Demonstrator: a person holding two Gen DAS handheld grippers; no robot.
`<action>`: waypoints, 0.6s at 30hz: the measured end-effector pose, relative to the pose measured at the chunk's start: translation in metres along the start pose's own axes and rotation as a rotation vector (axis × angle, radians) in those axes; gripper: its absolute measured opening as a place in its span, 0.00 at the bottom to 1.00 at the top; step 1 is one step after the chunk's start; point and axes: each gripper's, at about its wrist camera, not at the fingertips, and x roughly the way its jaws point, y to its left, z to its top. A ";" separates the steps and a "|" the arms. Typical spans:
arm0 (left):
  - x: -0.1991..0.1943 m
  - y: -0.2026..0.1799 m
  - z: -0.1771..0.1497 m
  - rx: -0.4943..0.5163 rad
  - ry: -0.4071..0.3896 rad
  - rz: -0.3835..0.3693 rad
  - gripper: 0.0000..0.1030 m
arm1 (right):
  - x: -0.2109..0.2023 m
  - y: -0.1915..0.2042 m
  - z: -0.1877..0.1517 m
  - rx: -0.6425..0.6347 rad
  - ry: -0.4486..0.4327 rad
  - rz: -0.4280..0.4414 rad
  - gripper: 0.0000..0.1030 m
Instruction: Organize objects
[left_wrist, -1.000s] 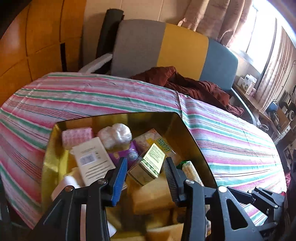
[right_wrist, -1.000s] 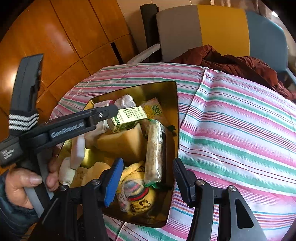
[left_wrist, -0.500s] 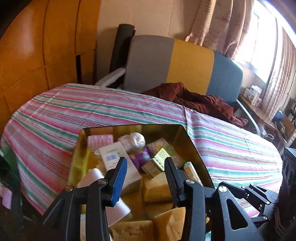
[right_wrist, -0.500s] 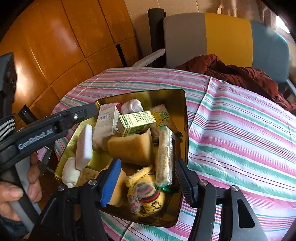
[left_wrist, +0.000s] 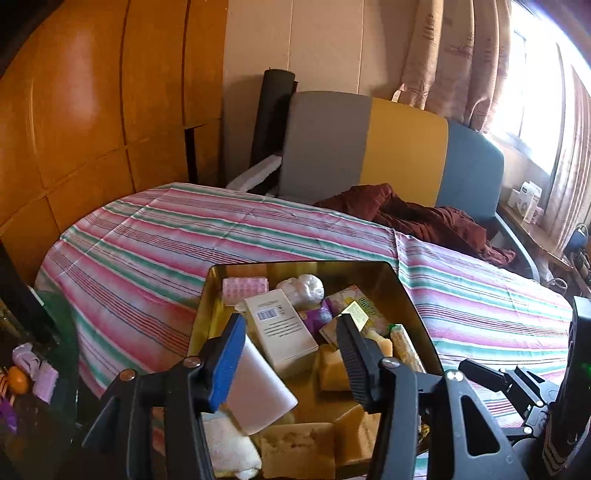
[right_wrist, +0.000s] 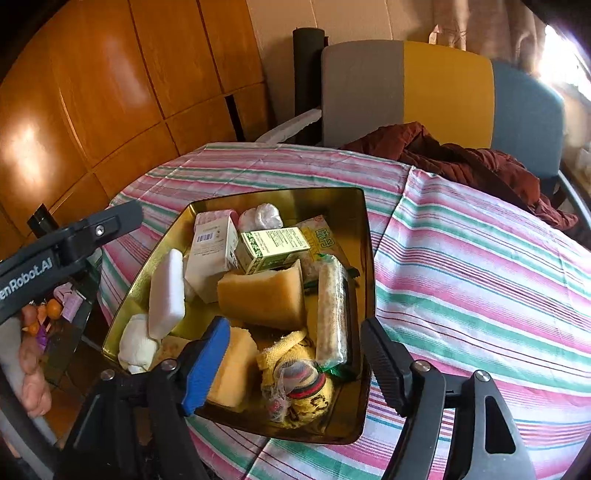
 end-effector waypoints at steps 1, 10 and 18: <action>-0.003 0.001 -0.001 0.001 -0.009 0.001 0.56 | 0.000 0.002 -0.001 -0.003 -0.004 -0.007 0.73; -0.012 0.008 -0.014 -0.018 -0.018 0.073 0.68 | -0.002 0.010 -0.006 -0.038 -0.021 -0.059 0.77; -0.023 0.013 -0.021 -0.035 -0.044 0.082 0.68 | -0.005 0.012 -0.012 -0.036 -0.020 -0.057 0.78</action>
